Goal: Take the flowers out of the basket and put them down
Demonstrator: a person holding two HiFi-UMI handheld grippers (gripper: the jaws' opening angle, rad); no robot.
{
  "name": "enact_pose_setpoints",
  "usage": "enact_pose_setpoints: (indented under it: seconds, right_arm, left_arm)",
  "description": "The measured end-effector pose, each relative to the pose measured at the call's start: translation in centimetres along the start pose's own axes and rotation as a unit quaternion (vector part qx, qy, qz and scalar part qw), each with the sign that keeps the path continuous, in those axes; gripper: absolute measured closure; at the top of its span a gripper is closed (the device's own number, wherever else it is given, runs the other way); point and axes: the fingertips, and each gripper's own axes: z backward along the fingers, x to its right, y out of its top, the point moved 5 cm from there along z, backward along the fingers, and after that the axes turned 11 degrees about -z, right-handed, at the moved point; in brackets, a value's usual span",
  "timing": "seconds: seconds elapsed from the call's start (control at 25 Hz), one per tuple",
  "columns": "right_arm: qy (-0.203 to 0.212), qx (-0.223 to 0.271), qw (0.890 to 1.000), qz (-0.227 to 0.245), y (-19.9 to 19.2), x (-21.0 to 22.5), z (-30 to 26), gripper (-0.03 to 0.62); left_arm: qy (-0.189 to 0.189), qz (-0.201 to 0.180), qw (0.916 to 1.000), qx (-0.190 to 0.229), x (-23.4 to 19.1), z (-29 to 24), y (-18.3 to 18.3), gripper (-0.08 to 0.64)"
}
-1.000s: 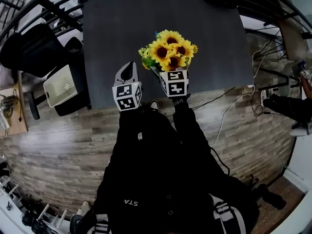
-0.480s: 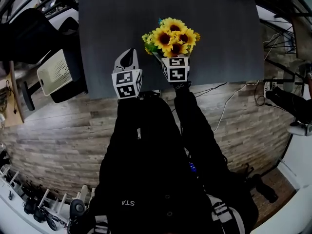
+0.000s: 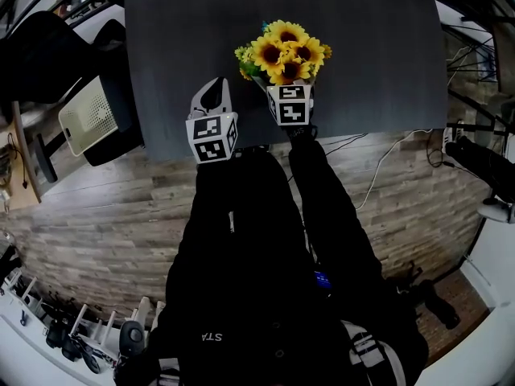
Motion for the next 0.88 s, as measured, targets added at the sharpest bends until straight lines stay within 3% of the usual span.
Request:
enact_pose_setpoints:
  seconds: [0.4, 0.6, 0.88]
  right_arm:
    - [-0.009, -0.001, 1.000, 0.027, -0.5, -0.2, -2.0, 0.018]
    - [-0.017, 0.008, 0.997, 0.069, -1.2, -0.4, -2.2, 0.018]
    - [-0.022, 0.026, 0.998, 0.061, -1.4, -0.4, -2.3, 0.018]
  left_arm:
    - [0.002, 0.004, 1.0000, -0.008, -1.1, -0.5, -1.2, 0.560]
    - [0.007, 0.010, 0.9998, -0.015, -1.4, -0.3, -1.9, 0.560]
    - [0.013, 0.012, 0.9997, -0.018, -1.9, -0.3, -2.3, 0.560]
